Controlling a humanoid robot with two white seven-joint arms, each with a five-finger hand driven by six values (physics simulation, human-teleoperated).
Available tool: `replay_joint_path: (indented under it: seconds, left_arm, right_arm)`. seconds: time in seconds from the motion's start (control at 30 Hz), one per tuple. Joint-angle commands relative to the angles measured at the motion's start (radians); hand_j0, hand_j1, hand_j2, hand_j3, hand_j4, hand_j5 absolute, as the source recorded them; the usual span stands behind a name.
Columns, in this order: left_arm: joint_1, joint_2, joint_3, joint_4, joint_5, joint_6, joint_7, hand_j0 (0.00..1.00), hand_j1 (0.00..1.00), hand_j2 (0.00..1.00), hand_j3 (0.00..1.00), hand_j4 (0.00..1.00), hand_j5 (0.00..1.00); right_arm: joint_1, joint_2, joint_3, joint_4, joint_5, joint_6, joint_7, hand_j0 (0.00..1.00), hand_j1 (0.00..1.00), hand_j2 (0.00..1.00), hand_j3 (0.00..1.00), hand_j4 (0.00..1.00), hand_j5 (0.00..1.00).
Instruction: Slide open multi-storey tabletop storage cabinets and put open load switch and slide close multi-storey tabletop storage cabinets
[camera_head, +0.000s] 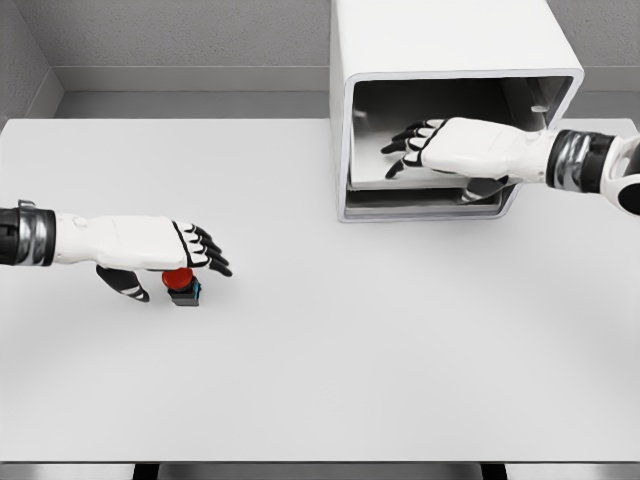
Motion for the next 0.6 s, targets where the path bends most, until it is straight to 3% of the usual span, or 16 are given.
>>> replay_joint_path:
  seconds: [0.0, 0.2, 0.3, 0.47, 0.57]
  left_arm:
    - [0.0, -0.007, -0.006, 0.001, -0.017, 0.002, 0.0, 0.93, 0.93, 0.93, 0.93, 0.93, 0.93]
    - [-0.002, -0.013, -0.003, 0.031, -0.037, 0.002, 0.0, 0.92, 0.92, 0.92, 0.92, 0.92, 0.92]
    - [-0.002, -0.013, -0.003, 0.029, -0.043, 0.002, 0.0, 0.86, 0.86, 0.86, 0.86, 0.86, 0.86]
    - [-0.002, -0.008, -0.003, 0.028, -0.041, 0.002, 0.0, 0.76, 0.76, 0.76, 0.76, 0.76, 0.76]
    - [0.0, -0.007, -0.003, 0.028, -0.043, 0.002, 0.0, 0.76, 0.76, 0.76, 0.76, 0.76, 0.76]
  right_arm:
    - [0.005, -0.026, 0.011, -0.029, -0.014, -0.04, 0.0, 1.0, 1.0, 1.0, 1.0, 1.0, 1.0]
    - [0.071, -0.075, -0.034, -0.061, -0.017, -0.088, 0.0, 1.0, 1.0, 1.0, 1.0, 1.0, 1.0]
    - [0.107, -0.117, -0.073, -0.084, -0.02, -0.128, 0.0, 1.0, 1.0, 1.0, 1.0, 1.0, 1.0]
    - [0.124, -0.118, -0.102, -0.101, -0.02, -0.14, 0.0, 1.0, 1.0, 1.0, 1.0, 1.0, 1.0]
    - [0.149, -0.146, -0.113, -0.128, -0.022, -0.151, 0.0, 1.0, 1.0, 1.0, 1.0, 1.0, 1.0]
